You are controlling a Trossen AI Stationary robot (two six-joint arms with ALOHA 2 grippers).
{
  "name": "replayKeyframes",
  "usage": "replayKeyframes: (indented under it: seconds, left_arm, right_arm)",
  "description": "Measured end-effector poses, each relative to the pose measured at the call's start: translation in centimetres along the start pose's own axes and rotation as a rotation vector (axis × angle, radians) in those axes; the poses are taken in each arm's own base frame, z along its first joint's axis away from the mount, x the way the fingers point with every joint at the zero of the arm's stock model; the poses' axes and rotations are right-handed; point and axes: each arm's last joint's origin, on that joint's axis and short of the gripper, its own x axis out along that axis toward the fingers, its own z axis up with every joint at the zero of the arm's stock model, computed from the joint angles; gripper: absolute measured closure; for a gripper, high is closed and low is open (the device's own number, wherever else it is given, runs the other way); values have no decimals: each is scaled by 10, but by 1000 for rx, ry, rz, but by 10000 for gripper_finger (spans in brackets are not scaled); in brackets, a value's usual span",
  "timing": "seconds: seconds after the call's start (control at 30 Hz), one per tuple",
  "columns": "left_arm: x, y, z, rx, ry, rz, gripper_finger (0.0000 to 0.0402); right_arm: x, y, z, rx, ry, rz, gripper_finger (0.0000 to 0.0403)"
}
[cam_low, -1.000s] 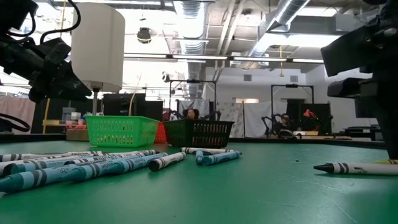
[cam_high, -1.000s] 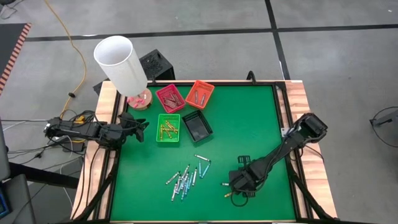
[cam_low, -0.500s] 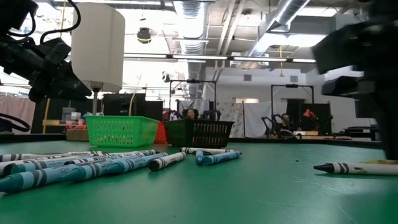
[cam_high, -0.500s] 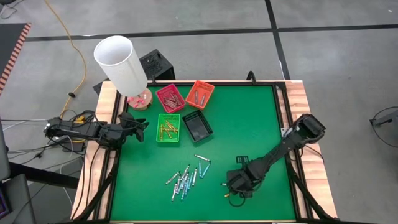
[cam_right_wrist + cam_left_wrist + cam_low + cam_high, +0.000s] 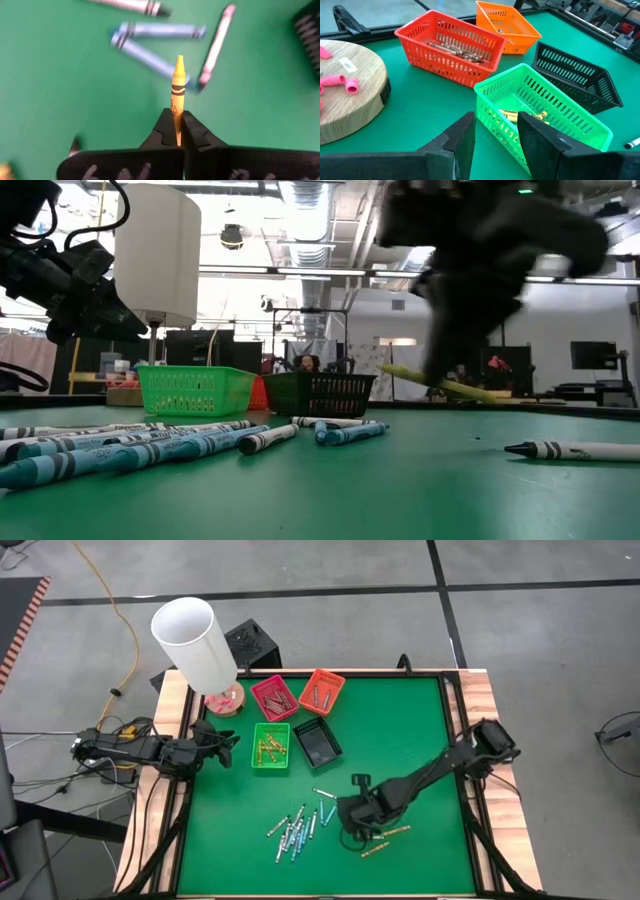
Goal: Sort crayons
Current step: Put the yellow crayon into the green bin
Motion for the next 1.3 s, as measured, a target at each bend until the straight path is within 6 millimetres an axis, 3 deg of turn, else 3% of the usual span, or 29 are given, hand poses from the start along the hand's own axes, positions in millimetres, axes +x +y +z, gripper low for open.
replayKeyframes:
  seconds: [0.43, 0.6, 0.87, 1.0, 1.3]
  left_arm:
    - [0, -2, -2, -3, 55, -71, 265]
    - [0, -3, -2, -3, 71, -91, 265]
    - [0, -3, -2, -3, 70, -92, 265]
    - [0, -3, -2, -3, 70, -91, 265]
    - [0, -3, -2, -3, 71, -91, 265]
  right_arm:
    - [0, -18, 30, -31, -169, 13, 403]
    - [-3, -36, 61, -59, -434, -24, 403]
    - [-14, -89, 111, 8, -953, -176, 403]
    - [5, -114, 123, 62, -1083, -209, 403]
    - [65, -134, 153, 48, -1041, -203, 403]
